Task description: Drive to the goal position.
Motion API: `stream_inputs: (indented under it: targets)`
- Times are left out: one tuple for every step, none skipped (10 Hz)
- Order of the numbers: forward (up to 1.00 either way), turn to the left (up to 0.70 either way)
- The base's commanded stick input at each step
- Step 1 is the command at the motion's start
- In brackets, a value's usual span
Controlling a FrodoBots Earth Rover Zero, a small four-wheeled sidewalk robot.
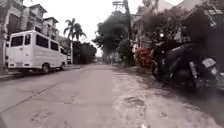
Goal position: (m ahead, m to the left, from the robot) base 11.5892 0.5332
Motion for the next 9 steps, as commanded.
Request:
stream_inputs:
  targets:
    - [0.70,0.00]
    - [0.70,0.00]
    - [0.70,0.00]
    - [0.70,0.00]
    - [0.70,0.16]
    - [0.70,0.35]
    - [0.70,0.15]
    - [0.70,0.00]
    - [0.70,0.00]
